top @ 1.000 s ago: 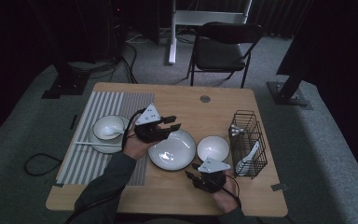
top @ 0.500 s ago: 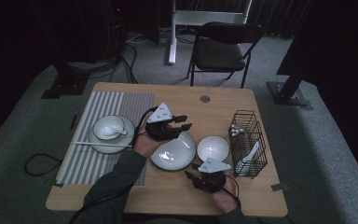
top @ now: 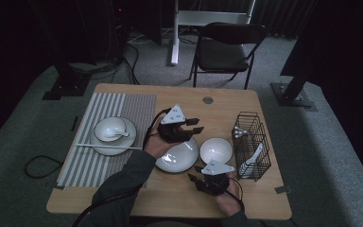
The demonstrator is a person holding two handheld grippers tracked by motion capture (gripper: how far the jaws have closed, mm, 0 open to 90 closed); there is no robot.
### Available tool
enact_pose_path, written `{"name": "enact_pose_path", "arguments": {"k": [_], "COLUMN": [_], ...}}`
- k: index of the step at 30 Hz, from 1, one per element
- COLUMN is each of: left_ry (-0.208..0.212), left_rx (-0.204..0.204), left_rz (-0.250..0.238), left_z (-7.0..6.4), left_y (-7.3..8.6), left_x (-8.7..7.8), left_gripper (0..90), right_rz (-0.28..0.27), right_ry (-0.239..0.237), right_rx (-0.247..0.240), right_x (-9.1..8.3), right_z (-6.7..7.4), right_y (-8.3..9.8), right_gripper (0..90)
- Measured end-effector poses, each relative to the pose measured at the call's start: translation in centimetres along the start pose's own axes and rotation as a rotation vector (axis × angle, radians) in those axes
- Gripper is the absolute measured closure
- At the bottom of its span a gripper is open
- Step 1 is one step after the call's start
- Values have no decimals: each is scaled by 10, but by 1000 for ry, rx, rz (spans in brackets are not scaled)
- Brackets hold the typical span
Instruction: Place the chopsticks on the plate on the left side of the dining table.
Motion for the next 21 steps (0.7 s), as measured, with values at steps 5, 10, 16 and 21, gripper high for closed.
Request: {"name": "enact_pose_path", "arguments": {"k": [5,10,16,21], "left_ry": [16,34,51,53], "left_rx": [11,20,35,47], "left_rz": [0,-1,0,6], "left_z": [-6,-14,-23,-27], "left_y": [-3,-7,-14,-16], "left_x": [6,13,23,31], "left_gripper": [626,627,624,619], "right_rz": [2,9,6,10], "right_ry": [0,-8,-7,-9], "right_rx": [3,2,-1,1], "right_x": [-1,0,-2,-2], "right_z": [0,2,2,1], "right_y": [1,3,3,5], "right_gripper": [593,592,592,592]}}
Point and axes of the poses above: each handheld gripper's, and its own axes: x roughly forward along the jaws, y roughly out of its underside, z roughly to its left, the point moved 10 cm from there along x, roughly forward along the jaws, and after that the axes turned 11 degrees about -x, right-handed, at the moved point
